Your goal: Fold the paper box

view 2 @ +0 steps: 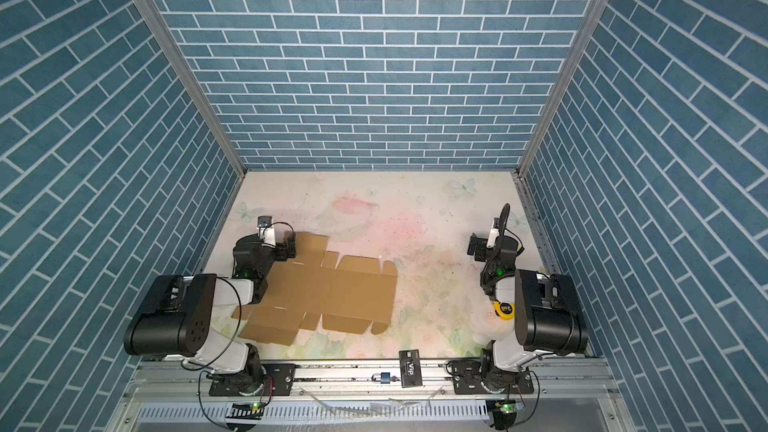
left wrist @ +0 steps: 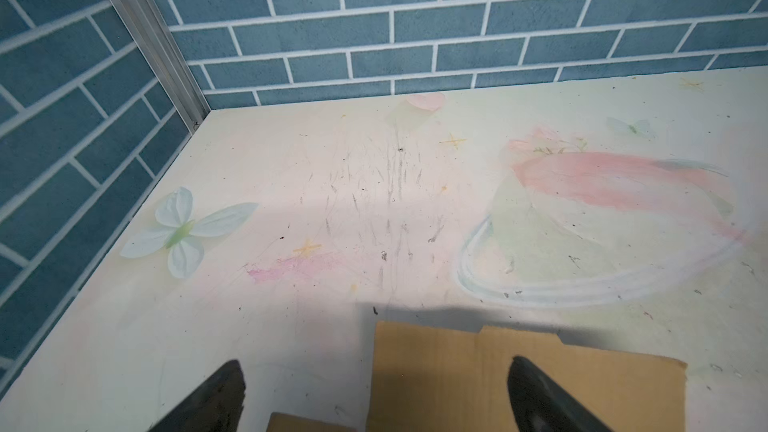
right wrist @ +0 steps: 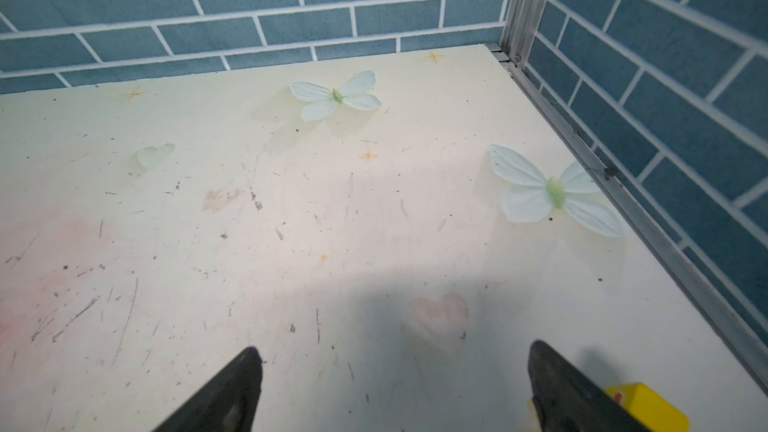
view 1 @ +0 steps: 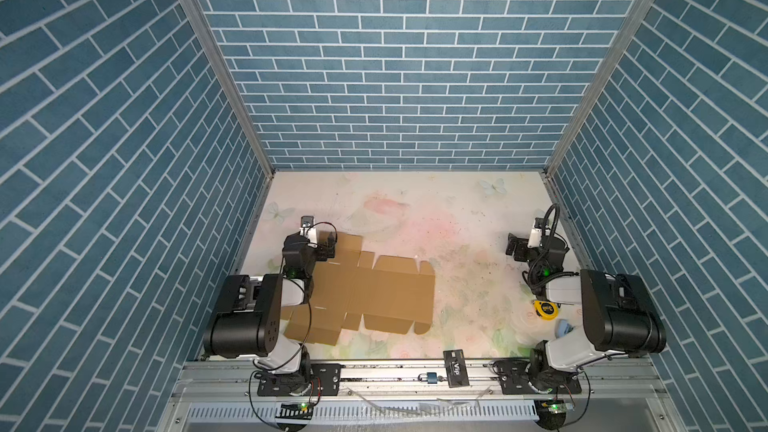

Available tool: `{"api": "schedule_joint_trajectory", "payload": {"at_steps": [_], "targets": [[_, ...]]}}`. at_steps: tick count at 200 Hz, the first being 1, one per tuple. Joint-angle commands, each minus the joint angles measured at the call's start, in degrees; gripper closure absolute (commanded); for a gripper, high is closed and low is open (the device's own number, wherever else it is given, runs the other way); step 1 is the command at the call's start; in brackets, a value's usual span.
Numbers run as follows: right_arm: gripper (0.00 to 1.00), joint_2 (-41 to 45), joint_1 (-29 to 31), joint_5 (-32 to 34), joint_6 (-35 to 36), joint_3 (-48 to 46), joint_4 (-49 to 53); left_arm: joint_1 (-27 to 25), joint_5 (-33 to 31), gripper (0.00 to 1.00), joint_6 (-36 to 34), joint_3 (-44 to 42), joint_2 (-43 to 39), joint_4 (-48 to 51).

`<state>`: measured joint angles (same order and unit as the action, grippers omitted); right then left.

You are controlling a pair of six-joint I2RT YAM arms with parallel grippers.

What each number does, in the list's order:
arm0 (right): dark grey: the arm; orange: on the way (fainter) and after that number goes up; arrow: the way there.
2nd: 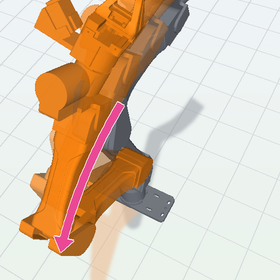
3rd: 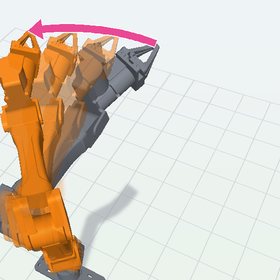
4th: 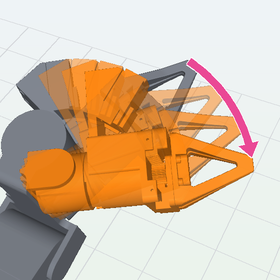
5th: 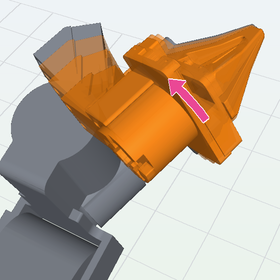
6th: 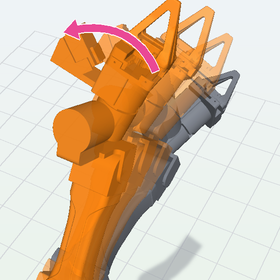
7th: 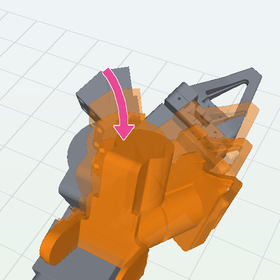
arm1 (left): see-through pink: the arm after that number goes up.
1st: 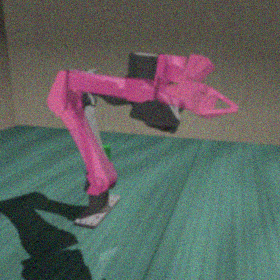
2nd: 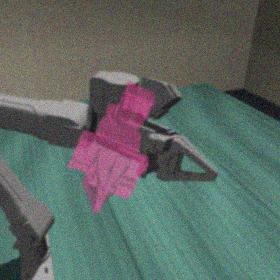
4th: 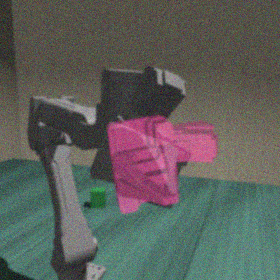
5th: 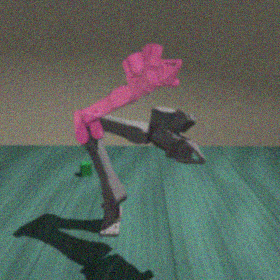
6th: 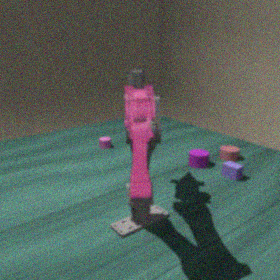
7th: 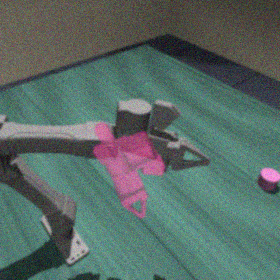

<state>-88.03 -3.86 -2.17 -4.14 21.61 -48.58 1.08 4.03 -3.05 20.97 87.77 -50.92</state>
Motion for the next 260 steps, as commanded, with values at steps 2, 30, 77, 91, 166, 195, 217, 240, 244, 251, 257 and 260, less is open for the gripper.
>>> {"api": "schedule_joint_trajectory", "payload": {"at_steps": [2,30,77,91,166,195,217,240,244,251,257,260], "targets": [[0.01,-0.26,0.16,-0.16,1.39,1.17,-0.59,-0.29,-0.17,0.00,-0.23,0.57,0.41,-1.03],[0.01,-0.30,0.17,-0.16,1.42,1.16,-0.69,-0.29,-0.17,0.00,-0.11,0.54,0.65,-1.54],[0.01,-0.32,0.17,-0.18,1.42,1.15,-0.68,-1.35,-2.17,0.00,-1.00,0.88,0.83,-1.27],[0.01,-0.35,0.14,-0.16,1.42,1.15,-0.66,-1.35,-2.15,0.00,-0.99,0.91,0.82,-1.16],[0.01,-0.32,0.17,-0.12,1.32,1.27,-0.56,-1.61,-2.54,0.01,-1.13,0.96,0.56,-0.45],[0.01,-0.35,0.15,-0.20,1.27,1.25,-0.52,-1.70,-2.70,0.00,-1.09,1.09,0.41,0.07],[0.01,-0.37,0.23,-0.19,1.34,1.25,-0.55,-1.70,-2.71,0.00,-1.08,1.09,0.39,0.20],[0.01,-0.31,0.11,-0.24,1.40,1.16,-0.64,-1.73,-2.67,0.00,-1.04,1.13,0.31,0.35],[0.01,-0.36,0.12,-0.21,1.42,1.16,-0.72,-1.78,-2.67,0.00,-1.08,1.16,0.31,0.44],[0.01,-0.32,0.15,-0.20,1.41,1.18,-0.58,-1.78,-2.70,0.00,-1.08,1.23,0.21,0.64],[0.01,-0.35,0.14,-0.20,1.42,1.16,-0.66,-1.78,-2.70,0.00,-1.08,1.24,0.20,0.73],[0.01,-0.32,0.16,-0.15,1.42,1.27,-0.62,-1.79,-2.64,0.00,-1.08,1.22,0.18,0.73]]}}
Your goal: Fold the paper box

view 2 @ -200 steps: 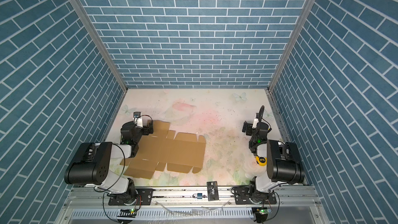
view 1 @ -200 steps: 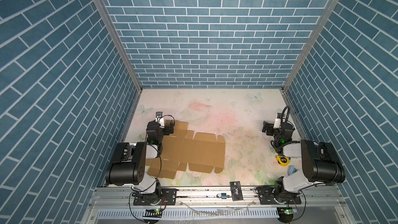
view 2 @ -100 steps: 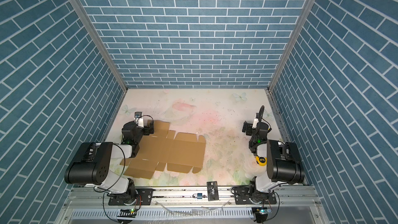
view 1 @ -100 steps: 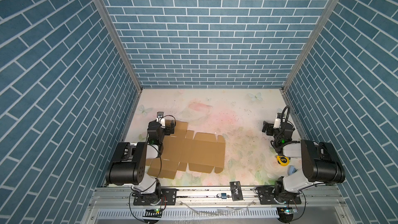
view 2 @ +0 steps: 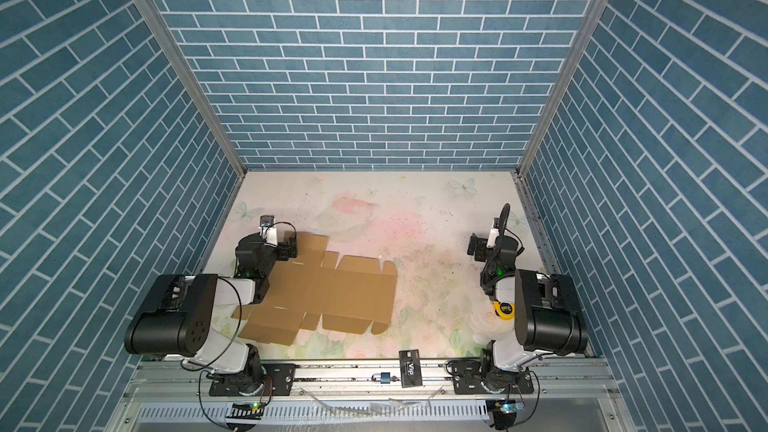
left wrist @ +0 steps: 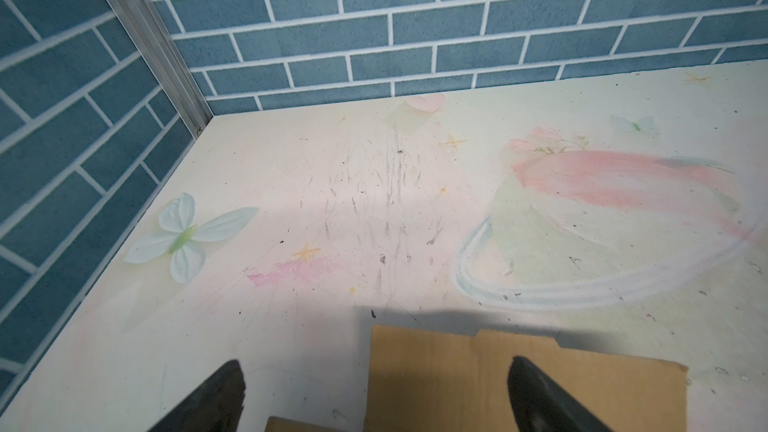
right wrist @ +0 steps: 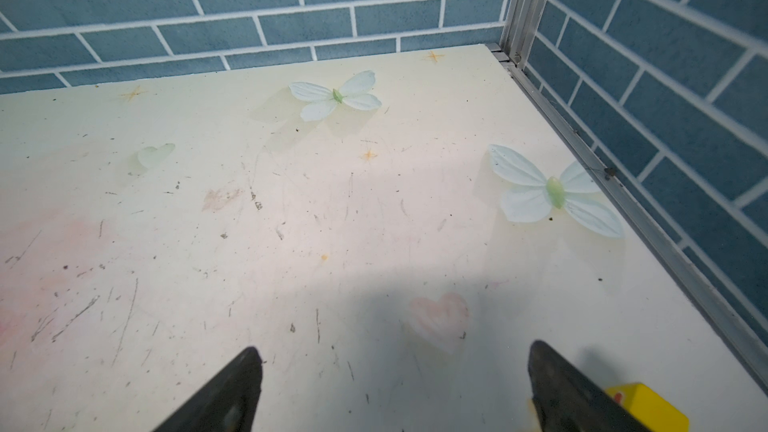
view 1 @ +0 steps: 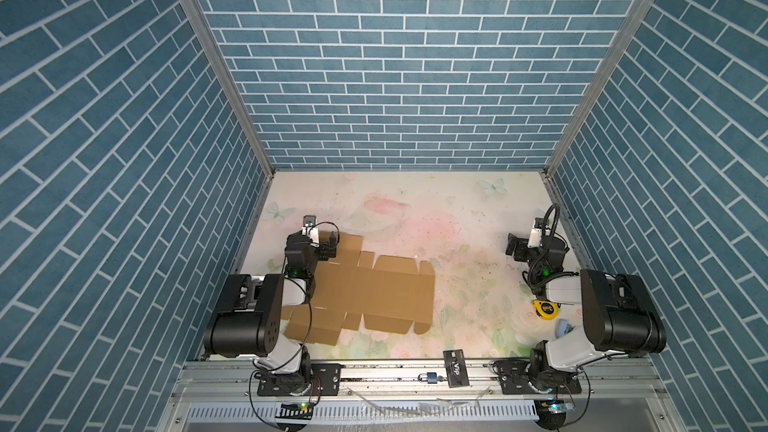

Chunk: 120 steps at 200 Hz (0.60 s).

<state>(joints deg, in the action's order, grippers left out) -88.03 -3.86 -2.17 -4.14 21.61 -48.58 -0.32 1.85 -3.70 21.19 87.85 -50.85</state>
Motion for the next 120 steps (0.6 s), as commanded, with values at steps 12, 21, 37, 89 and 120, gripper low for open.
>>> {"api": "schedule_joint_trajectory", "payload": {"at_steps": [12,21,37,89,120], "targets": [[0.01,-0.37,0.21,-0.22,1.42,1.20,-0.63,-0.39,-0.53,0.00,-0.43,1.03,0.05,0.75],[0.01,-0.31,0.17,-0.14,1.42,1.11,-0.65,-0.39,-0.46,0.00,-0.40,0.96,0.04,0.81],[0.01,0.35,0.25,-0.11,1.48,0.98,-0.47,-0.39,-0.31,0.01,-0.51,1.72,-0.78,2.63],[0.04,7.91,0.71,0.14,1.33,7.58,17.99,-0.39,-1.04,0.00,-0.67,15.84,-1.78,28.51],[0.04,8.75,1.30,-1.68,0.70,14.09,28.48,-0.30,1.94,0.01,-1.40,29.05,-0.31,50.60]]}}
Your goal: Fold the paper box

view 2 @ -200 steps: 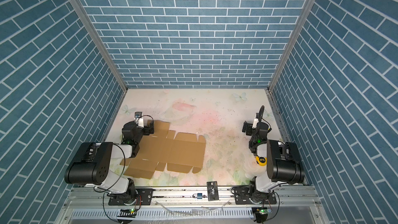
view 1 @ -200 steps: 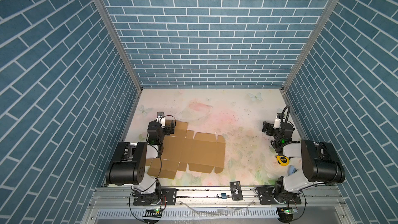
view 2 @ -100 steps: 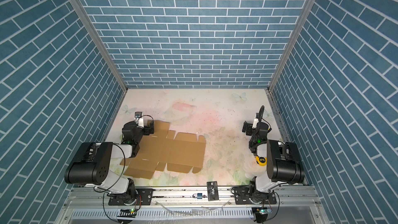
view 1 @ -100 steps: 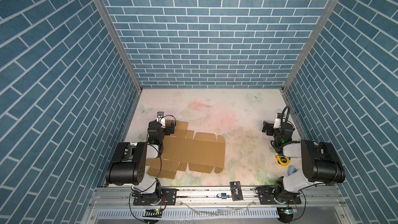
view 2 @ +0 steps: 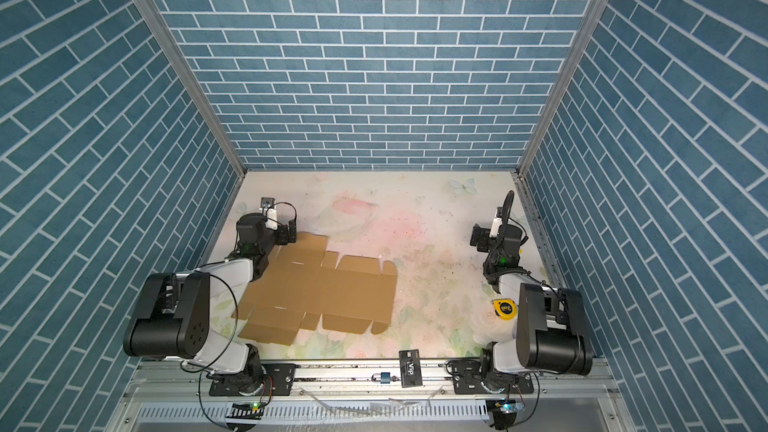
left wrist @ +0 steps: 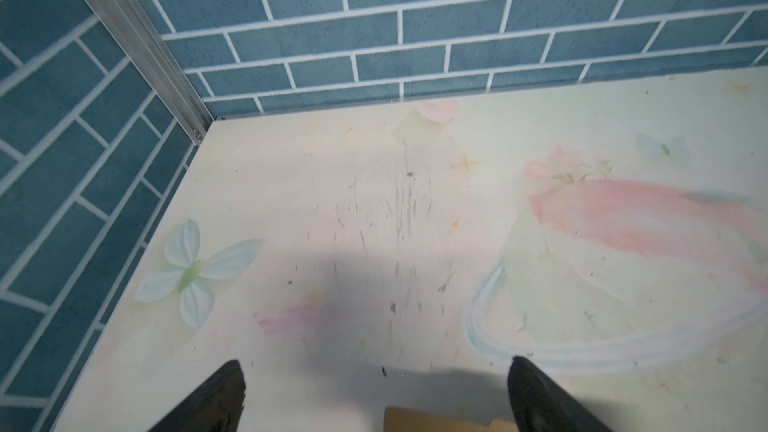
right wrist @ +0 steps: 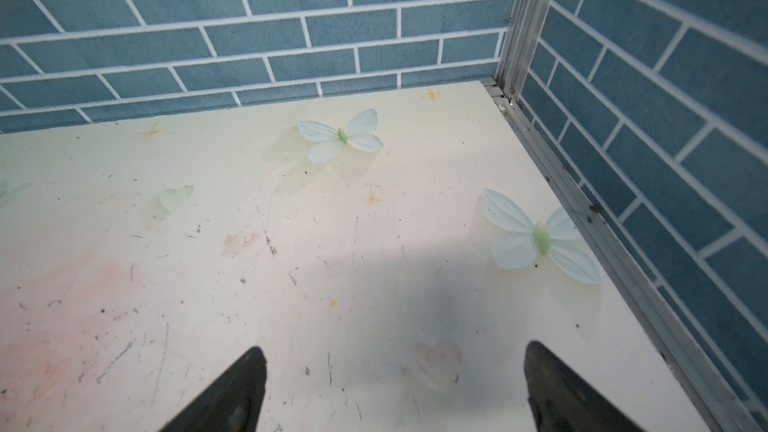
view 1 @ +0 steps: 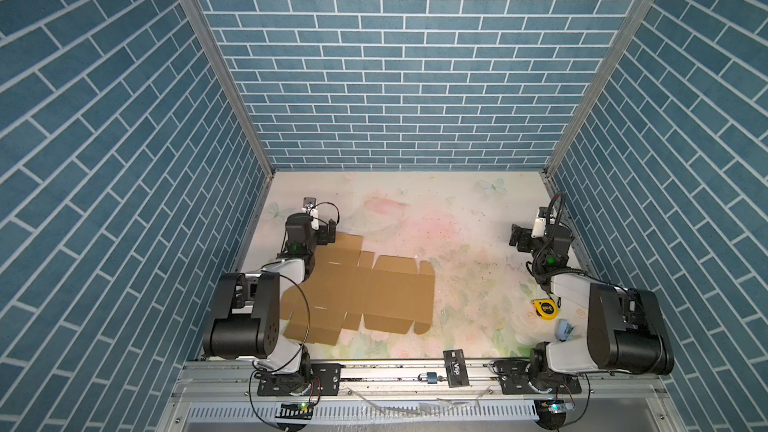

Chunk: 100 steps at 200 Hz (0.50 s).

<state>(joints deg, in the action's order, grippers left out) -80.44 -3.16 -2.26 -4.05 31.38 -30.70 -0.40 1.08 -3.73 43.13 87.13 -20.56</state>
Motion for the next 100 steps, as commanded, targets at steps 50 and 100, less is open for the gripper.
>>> {"api": "schedule_joint_trajectory", "payload": {"at_steps": [50,100], "targets": [[0.06,-1.60,6.37,-7.10,-0.10,14.91,17.78,-0.21,2.58,0.01,4.21,16.80,-3.46,42.00],[0.06,-12.55,17.10,-12.26,0.50,26.06,22.41,0.21,2.07,0.00,3.26,11.66,-9.25,42.06]]}}
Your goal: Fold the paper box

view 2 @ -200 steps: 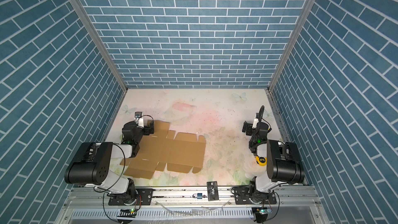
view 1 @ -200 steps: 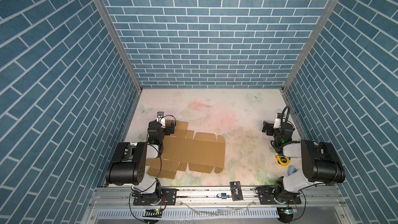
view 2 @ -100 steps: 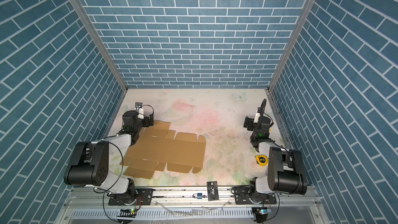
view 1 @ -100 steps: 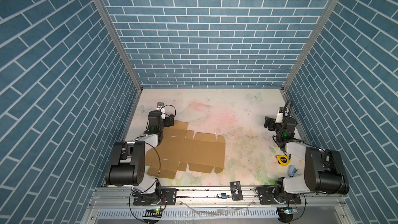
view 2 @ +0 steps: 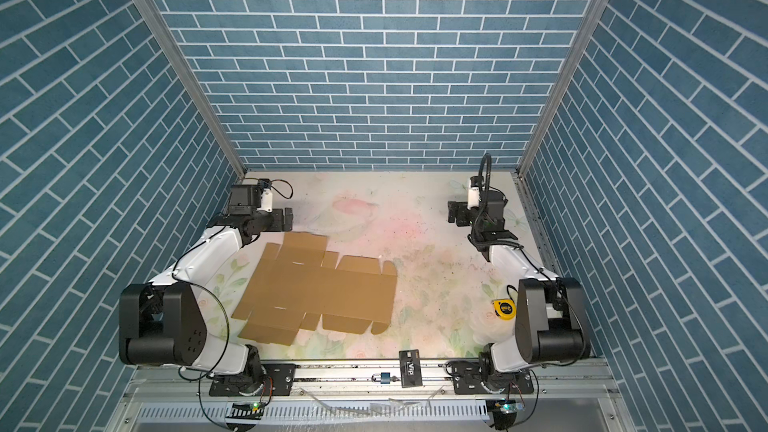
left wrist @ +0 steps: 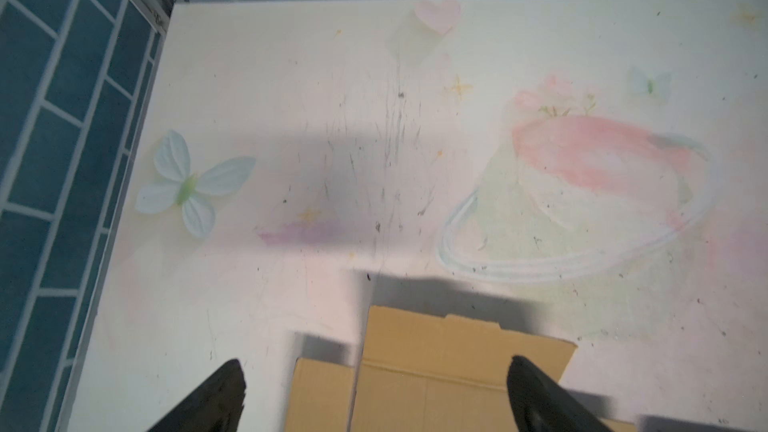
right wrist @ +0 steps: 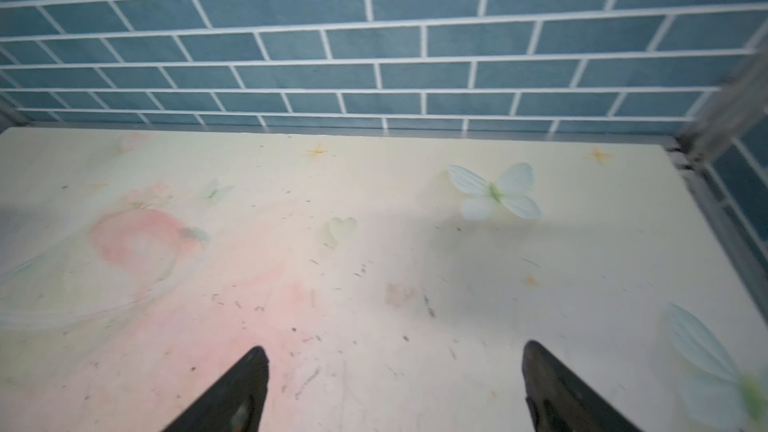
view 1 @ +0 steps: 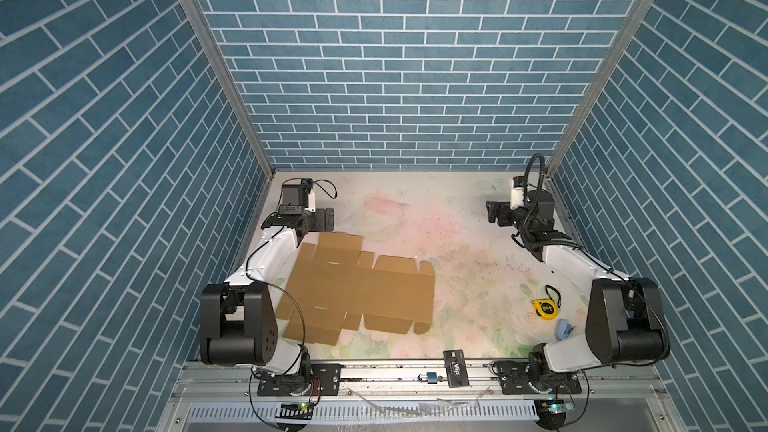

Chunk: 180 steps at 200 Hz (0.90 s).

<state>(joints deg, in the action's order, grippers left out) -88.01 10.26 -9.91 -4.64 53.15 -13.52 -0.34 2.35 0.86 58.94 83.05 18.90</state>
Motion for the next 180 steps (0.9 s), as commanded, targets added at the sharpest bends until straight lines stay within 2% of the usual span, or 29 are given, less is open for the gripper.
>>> {"api": "schedule_joint_trajectory", "payload": {"at_steps": [1,27,48,112,141,180], "targets": [[0.06,-5.25,3.87,-4.73,1.15,4.53,5.33,0.15,0.90,0.00,-1.40,-4.25,-5.30,2.53],[0.06,-11.25,9.42,-6.54,2.10,11.14,8.17,3.11,4.25,0.00,-0.54,-5.15,-6.48,1.33],[0.07,-15.40,12.73,-9.05,0.83,15.54,8.74,5.14,3.62,0.01,1.11,-5.08,-6.70,1.47],[0.09,-28.85,21.50,-17.70,-4.14,27.65,8.75,5.17,5.07,0.00,1.72,-6.88,-6.76,-0.55],[0.11,-34.83,25.05,-21.24,-5.27,34.48,11.84,5.13,4.59,0.00,1.82,-6.53,-6.90,-0.06],[0.12,-42.76,28.60,-25.48,-9.36,40.19,9.40,5.43,4.68,0.00,1.51,-7.03,-7.09,-0.99]]}}
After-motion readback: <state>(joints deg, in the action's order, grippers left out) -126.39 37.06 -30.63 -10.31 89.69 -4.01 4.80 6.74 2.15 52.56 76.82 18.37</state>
